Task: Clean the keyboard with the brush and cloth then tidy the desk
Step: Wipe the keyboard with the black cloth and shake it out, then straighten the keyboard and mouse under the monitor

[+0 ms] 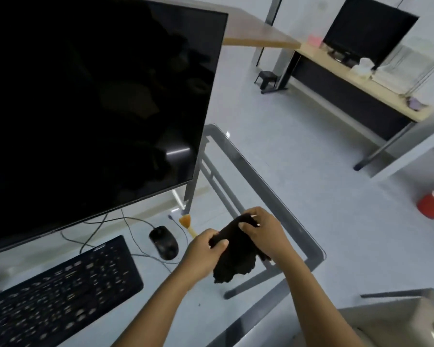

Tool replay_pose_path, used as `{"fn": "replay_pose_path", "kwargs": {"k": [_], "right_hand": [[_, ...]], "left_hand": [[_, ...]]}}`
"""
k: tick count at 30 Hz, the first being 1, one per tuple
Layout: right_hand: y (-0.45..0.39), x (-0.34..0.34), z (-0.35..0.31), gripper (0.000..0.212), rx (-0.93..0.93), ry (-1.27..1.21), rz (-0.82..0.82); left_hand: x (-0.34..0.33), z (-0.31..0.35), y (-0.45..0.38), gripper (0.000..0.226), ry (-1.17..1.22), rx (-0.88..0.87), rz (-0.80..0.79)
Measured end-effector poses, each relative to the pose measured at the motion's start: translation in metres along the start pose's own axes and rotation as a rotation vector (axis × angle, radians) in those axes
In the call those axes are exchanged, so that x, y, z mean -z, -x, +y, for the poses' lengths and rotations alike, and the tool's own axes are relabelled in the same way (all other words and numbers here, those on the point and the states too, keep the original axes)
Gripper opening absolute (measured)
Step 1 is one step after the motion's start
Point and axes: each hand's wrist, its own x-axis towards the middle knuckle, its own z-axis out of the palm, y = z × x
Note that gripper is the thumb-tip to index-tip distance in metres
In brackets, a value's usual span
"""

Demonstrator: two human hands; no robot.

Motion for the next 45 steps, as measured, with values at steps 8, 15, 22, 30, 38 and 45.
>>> {"fn": "replay_pose_path", "kwargs": {"k": [8, 15, 22, 30, 38, 45], "right_hand": [[-0.094, -0.023, 0.027, 0.021, 0.042, 0.169, -0.044], [-0.115, -0.041, 0.061, 0.042, 0.243, 0.369, 0.041], [-0.114, -0.054, 0.066, 0.035, 0.3, 0.476, 0.029], [-0.069, -0.086, -0.001, 0.044, 0.459, 0.331, -0.069], [0.02, -0.172, -0.078, 0.045, 0.501, 0.243, -0.217], [0.076, -0.229, -0.124, 0.043, 0.507, 0.245, -0.23]], "left_hand": [[-0.025, -0.029, -0.095, 0.018, -0.629, -0.115, 0.445], [-0.038, -0.062, -0.117, 0.046, -0.997, -0.333, 0.441], [-0.043, -0.07, -0.116, 0.048, -0.996, -0.305, 0.425], [0.03, -0.062, -0.035, 0.057, -0.698, -0.153, 0.614], [0.156, -0.133, 0.126, 0.057, -0.715, 0.101, 0.811], [0.228, -0.187, 0.227, 0.055, -0.681, 0.26, 0.921]]}}
